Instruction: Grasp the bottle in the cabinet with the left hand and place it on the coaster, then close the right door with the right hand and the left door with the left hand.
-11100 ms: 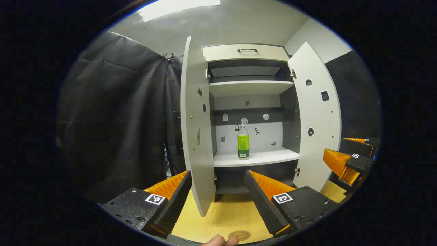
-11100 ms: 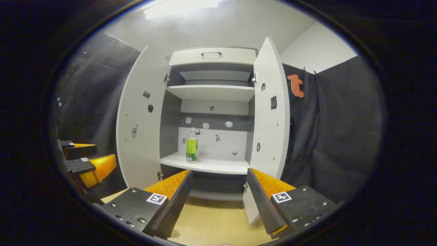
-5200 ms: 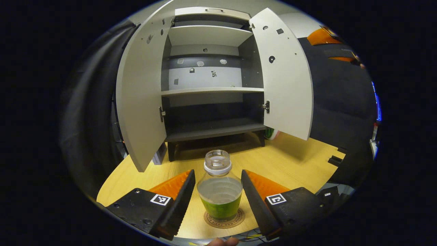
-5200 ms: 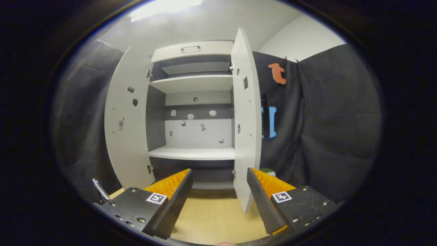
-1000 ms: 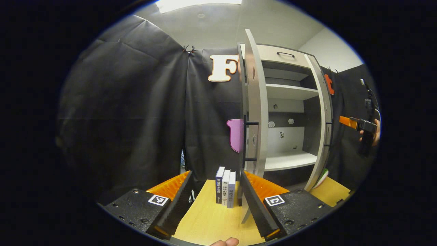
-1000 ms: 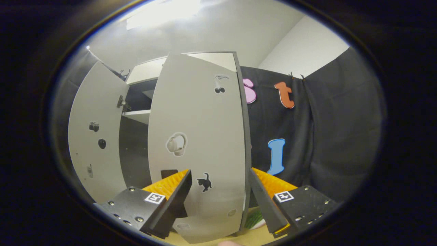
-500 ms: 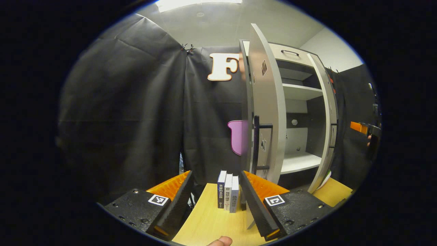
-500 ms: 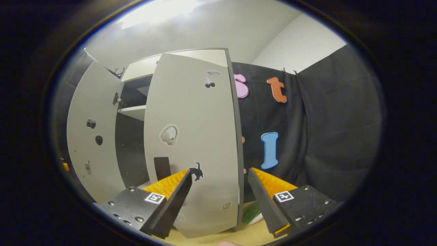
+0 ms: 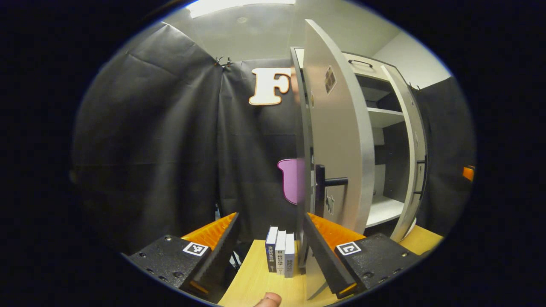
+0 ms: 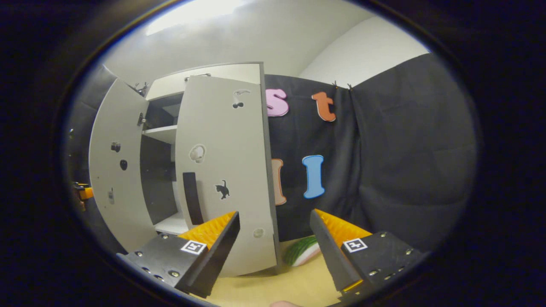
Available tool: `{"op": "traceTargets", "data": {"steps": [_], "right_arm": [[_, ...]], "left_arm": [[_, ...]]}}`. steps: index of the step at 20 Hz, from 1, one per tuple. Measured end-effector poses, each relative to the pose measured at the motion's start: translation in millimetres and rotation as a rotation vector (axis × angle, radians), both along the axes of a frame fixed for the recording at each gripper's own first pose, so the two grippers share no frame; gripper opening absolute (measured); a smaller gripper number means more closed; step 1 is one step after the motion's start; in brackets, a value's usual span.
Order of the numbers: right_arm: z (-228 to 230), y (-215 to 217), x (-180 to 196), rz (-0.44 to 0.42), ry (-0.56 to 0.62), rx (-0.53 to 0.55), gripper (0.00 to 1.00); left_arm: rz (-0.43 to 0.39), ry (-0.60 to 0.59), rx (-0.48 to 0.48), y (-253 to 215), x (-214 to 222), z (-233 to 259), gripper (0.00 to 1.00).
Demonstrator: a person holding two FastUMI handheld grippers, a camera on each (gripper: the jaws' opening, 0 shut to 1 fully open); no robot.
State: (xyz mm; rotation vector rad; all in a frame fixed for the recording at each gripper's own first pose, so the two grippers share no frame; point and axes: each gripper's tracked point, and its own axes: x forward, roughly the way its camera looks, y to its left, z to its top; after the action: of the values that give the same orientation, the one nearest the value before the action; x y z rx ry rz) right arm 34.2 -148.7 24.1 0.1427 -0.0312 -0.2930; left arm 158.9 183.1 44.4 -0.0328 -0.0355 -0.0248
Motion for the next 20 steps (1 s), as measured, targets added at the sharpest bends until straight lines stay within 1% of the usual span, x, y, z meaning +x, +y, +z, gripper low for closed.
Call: {"op": "traceTargets", "data": {"steps": [3,4,5,6,7,8,10,12,16,17,18,20], "right_arm": [[-15.7,-22.3,-30.0,-0.049,0.015,0.022,1.0],[-19.5,-28.9,-38.8,-0.066,0.02,0.026,0.99],[-24.0,-33.2,-46.5,-0.077,0.024,0.03,0.98],[-26.1,-36.3,-53.2,-0.084,0.025,0.031,1.0],[-27.0,-37.5,-58.6,-0.087,0.024,0.028,1.0],[-27.8,-37.9,-63.6,-0.087,0.026,0.02,1.0],[-28.6,-38.4,-71.4,-0.089,0.032,0.002,1.0],[-29.4,-35.1,-77.1,-0.082,0.035,0.006,1.0],[-30.5,-32.8,-83.3,-0.084,0.037,0.007,1.0],[-34.2,-33.4,-85.8,-0.089,0.044,0.012,1.0],[-35.8,-33.9,-87.1,-0.092,0.049,0.016,1.0],[-36.5,-34.0,-88.6,-0.098,0.052,0.017,1.0]], "left_arm": [[0.011,0.005,-0.013,-4.3,1.0,1.0,0.89],[0.018,0.007,-0.009,-5.3,-0.2,1.1,0.92],[0.017,0.006,-0.004,-9.5,-0.5,1.4,0.92],[0.008,0.007,-0.006,-14.2,-0.9,1.9,0.92],[-0.006,0.01,-0.01,-19.9,-1.9,1.0,0.89],[-0.019,0.013,-0.018,-26.5,-2.9,1.5,0.92],[-0.03,0.018,-0.02,-35.8,-4.1,1.8,0.92],[-0.033,0.015,-0.018,-40.3,-3.3,4.4,0.92],[-0.064,0.019,-0.028,-66.0,-5.0,3.7,0.92],[-0.071,0.022,-0.033,-71.1,-4.1,3.5,0.89],[-0.078,0.017,-0.034,-76.0,-4.0,5.1,0.92],[-0.088,0.012,-0.03,-84.6,-2.6,6.0,0.92]]}}
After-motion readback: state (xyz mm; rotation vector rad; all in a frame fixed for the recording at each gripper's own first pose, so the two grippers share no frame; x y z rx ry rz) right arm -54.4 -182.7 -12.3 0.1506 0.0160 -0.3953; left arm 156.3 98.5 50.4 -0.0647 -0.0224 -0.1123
